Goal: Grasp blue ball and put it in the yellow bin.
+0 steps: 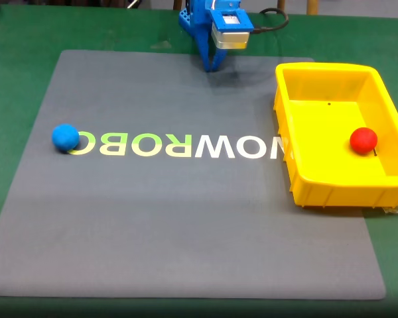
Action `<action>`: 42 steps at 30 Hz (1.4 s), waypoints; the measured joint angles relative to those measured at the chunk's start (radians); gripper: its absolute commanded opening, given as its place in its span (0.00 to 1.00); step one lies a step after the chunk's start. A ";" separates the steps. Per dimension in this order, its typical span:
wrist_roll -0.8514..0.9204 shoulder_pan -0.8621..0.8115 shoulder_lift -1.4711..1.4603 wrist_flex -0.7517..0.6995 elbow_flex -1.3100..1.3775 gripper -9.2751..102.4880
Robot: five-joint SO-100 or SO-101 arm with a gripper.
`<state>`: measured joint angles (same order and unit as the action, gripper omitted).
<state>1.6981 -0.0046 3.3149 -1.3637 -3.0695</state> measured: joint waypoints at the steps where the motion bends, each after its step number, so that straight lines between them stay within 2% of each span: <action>1: 0.000 0.000 0.000 0.000 0.000 0.08; 35: -0.002 0.002 0.000 0.000 0.000 0.09; 40: 0.008 -0.012 0.000 0.011 0.000 0.34; 42: 0.017 -0.060 -0.002 0.035 0.000 0.40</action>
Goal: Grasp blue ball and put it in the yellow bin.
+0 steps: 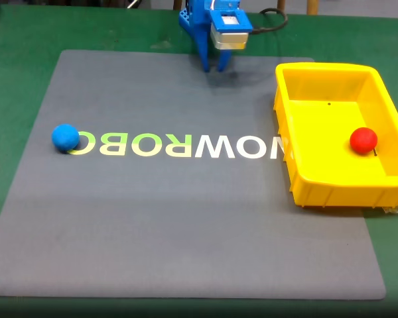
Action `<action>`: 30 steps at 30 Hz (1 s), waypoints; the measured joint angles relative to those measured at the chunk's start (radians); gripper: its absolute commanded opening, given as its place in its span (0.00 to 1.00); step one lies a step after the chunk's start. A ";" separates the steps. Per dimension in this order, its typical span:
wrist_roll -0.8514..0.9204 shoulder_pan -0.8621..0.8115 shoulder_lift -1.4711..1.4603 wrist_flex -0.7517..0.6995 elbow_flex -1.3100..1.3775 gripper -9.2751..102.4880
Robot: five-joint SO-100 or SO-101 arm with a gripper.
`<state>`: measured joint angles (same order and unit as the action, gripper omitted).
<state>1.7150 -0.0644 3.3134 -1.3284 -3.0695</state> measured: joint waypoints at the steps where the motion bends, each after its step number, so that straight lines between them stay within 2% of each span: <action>1: 0.015 -0.015 0.000 0.011 0.000 0.40; 8: 0.098 -0.095 -0.002 0.020 0.043 0.41; 12: 0.118 -0.130 -0.127 0.067 0.135 0.40; 24: 0.146 -0.339 -0.965 0.569 0.566 0.40; 30: 0.147 -0.408 -1.305 0.721 0.787 0.40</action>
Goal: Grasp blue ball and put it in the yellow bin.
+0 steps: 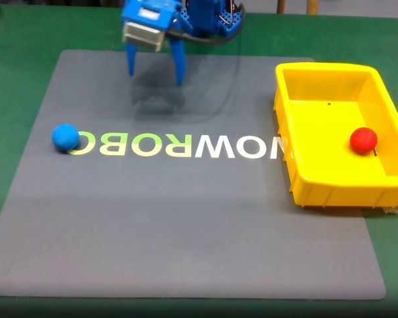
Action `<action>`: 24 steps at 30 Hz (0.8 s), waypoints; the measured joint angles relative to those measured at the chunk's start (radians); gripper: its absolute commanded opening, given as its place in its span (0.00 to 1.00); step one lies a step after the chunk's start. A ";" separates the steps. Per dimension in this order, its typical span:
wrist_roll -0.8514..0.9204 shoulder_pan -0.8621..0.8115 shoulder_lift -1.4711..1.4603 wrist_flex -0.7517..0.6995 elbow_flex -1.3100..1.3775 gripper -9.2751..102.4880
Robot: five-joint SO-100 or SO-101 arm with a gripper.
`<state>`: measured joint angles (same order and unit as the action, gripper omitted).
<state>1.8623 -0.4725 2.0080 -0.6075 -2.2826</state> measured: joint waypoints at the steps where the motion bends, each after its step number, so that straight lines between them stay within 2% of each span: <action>1: -0.002 -0.008 -0.049 0.012 0.035 0.40; 10: -0.011 -0.074 -0.403 0.046 0.356 0.40; 24: 0.003 -0.176 -0.772 0.046 0.749 0.40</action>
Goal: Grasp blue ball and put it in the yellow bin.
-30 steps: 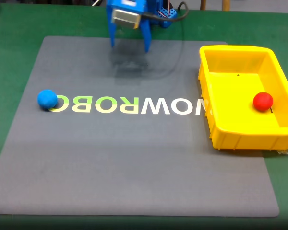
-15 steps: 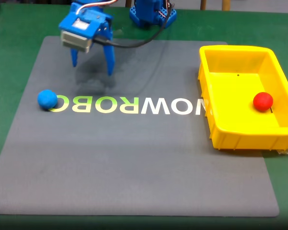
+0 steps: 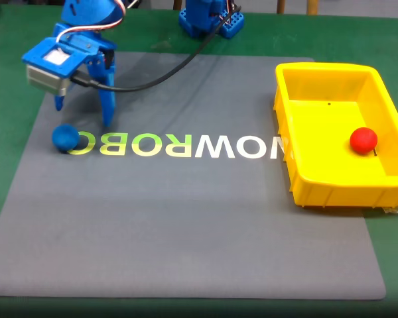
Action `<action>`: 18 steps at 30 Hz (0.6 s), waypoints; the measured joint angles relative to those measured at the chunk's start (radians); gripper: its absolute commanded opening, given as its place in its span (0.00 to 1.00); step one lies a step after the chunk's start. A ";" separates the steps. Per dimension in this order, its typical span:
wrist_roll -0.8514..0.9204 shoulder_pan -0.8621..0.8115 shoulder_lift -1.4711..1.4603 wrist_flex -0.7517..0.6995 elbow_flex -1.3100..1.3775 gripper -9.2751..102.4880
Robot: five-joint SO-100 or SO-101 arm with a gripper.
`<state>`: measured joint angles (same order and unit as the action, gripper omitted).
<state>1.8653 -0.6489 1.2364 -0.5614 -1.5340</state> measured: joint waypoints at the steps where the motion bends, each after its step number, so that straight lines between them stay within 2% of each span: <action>1: 0.000 -0.003 -0.025 0.000 0.026 0.40; 9: -0.018 -0.012 -0.163 -0.021 0.210 0.40; 18: -0.057 -0.011 -0.264 -0.021 0.298 0.40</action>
<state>1.8086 -0.6596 0.9725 -0.5829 -1.2364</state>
